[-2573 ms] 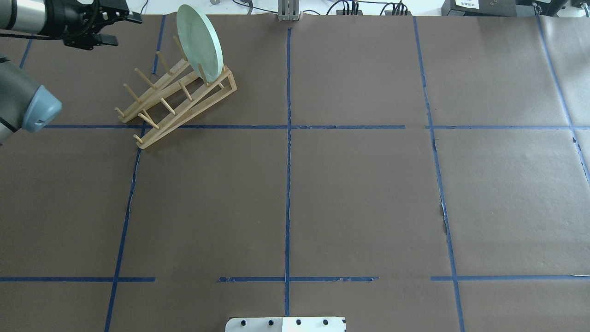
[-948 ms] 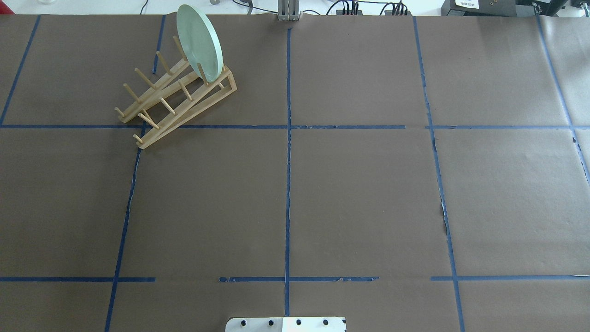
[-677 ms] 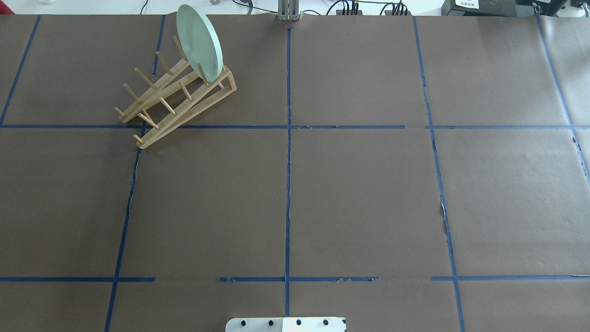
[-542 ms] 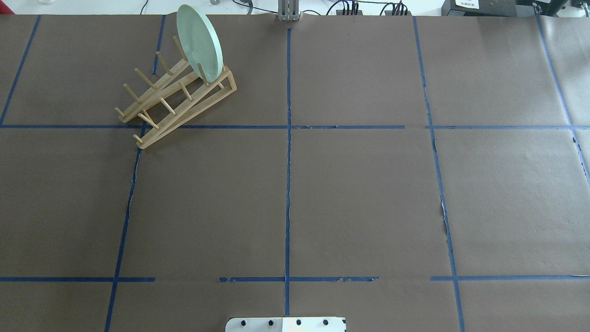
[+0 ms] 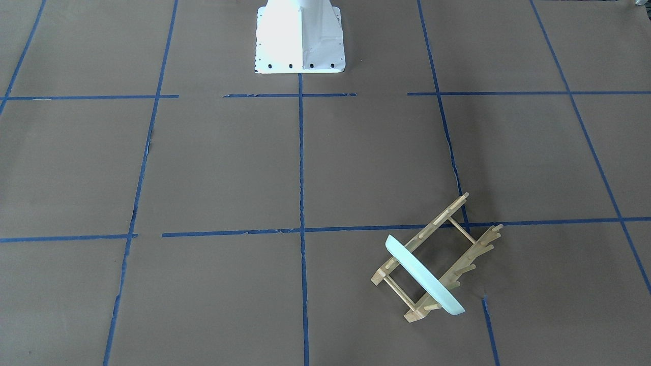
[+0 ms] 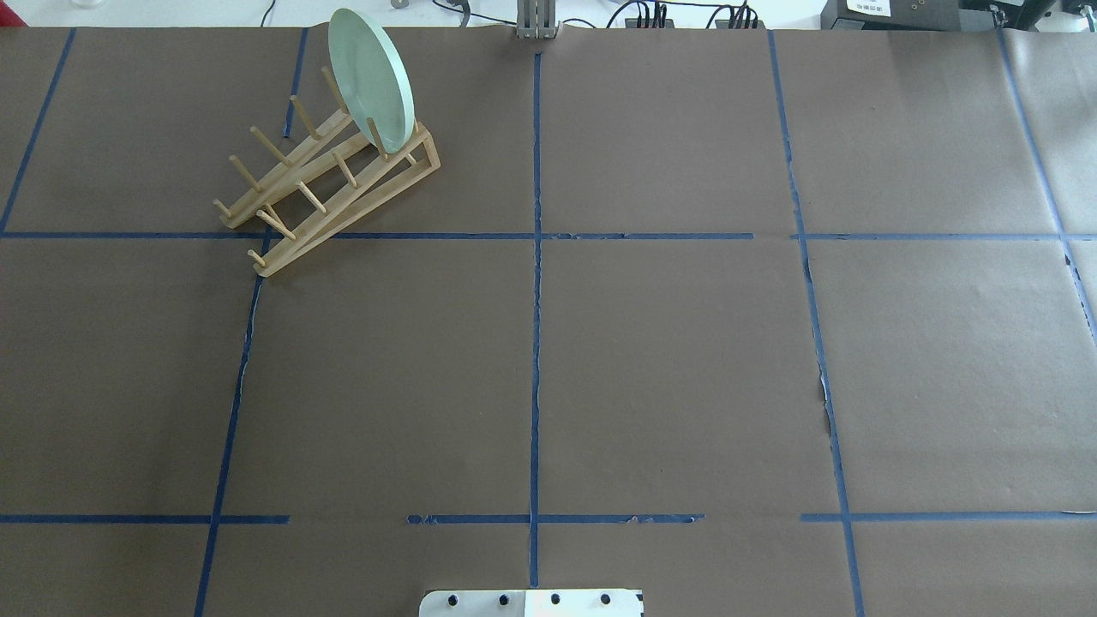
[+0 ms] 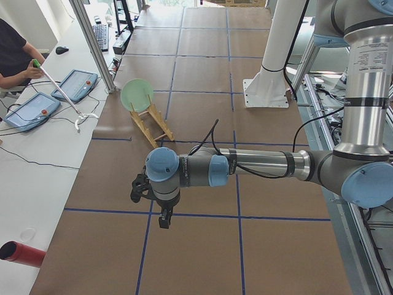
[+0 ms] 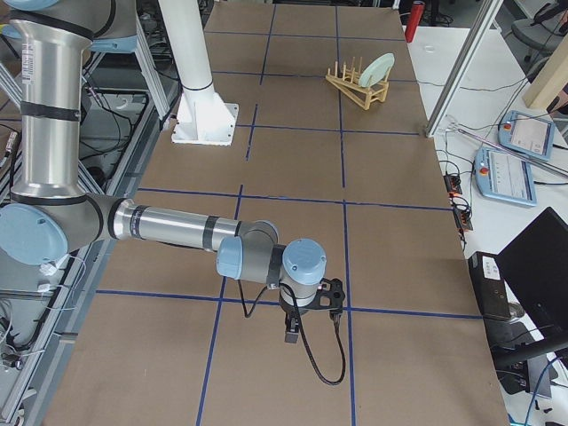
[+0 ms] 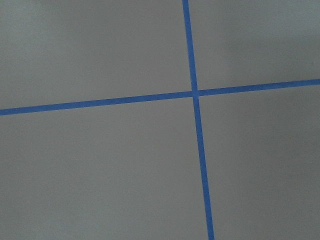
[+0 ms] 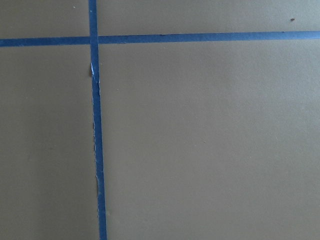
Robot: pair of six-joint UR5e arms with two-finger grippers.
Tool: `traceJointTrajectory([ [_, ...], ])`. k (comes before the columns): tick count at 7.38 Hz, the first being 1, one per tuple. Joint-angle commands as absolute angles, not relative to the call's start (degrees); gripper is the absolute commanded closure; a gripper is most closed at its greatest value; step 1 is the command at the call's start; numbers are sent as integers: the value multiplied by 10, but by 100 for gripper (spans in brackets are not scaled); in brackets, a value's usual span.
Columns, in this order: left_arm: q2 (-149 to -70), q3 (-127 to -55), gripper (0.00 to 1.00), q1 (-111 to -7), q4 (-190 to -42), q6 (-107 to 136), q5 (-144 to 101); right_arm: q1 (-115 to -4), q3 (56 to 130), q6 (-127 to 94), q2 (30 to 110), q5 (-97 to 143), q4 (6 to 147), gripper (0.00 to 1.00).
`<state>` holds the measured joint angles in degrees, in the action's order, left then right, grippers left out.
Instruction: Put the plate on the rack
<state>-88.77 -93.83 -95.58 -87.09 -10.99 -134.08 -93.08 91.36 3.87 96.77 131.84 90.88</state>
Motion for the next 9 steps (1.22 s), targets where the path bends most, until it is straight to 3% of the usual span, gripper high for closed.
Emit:
traceJointTrajectory([
  [1,-885,-941,0,-957,-880,-111,-1336,-931,913,39,968,1318,909,0],
  [9,-892,-939,0,-954,-847,-109,-1357,-931,913,39,968,1318,909,0],
])
